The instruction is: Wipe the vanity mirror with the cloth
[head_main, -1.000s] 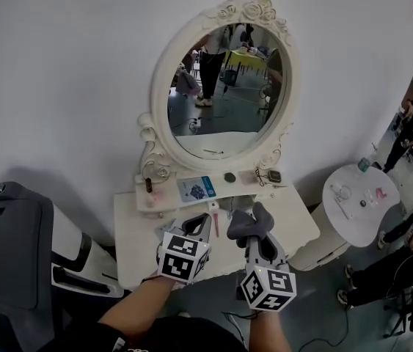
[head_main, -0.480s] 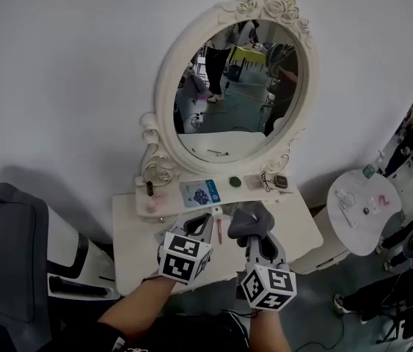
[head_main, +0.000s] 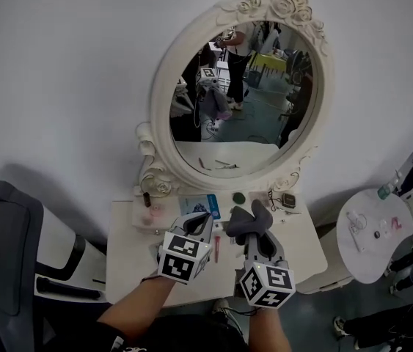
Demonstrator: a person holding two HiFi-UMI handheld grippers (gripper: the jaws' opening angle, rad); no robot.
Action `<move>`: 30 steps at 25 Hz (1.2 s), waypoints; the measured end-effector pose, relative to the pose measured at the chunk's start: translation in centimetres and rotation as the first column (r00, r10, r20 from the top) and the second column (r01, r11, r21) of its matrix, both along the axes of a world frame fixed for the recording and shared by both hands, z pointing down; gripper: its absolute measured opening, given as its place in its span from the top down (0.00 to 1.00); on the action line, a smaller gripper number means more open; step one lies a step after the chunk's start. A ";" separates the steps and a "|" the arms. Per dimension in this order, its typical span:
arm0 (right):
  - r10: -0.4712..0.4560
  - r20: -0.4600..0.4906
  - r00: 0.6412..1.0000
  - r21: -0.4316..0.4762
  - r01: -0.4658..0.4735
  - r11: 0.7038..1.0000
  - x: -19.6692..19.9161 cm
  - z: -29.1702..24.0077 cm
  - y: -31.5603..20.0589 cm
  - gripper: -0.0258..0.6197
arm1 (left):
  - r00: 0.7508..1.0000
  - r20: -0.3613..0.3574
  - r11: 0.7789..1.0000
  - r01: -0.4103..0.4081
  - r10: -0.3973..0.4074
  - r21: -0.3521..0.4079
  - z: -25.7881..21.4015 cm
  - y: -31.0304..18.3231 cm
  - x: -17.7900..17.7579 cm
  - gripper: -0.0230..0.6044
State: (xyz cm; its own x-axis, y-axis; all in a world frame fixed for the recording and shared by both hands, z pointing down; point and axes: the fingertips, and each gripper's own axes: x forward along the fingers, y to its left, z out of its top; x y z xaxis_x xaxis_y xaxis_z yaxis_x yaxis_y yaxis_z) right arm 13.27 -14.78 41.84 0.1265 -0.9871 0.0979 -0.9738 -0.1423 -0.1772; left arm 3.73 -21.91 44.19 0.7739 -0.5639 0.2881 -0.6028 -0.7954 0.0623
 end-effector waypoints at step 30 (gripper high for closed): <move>-0.071 -0.058 0.996 0.122 0.078 0.989 21.2 -8.7 -19.6 0.90 | 0.936 0.046 0.937 0.349 -0.349 0.006 -1.2 -11.2 7.9 0.95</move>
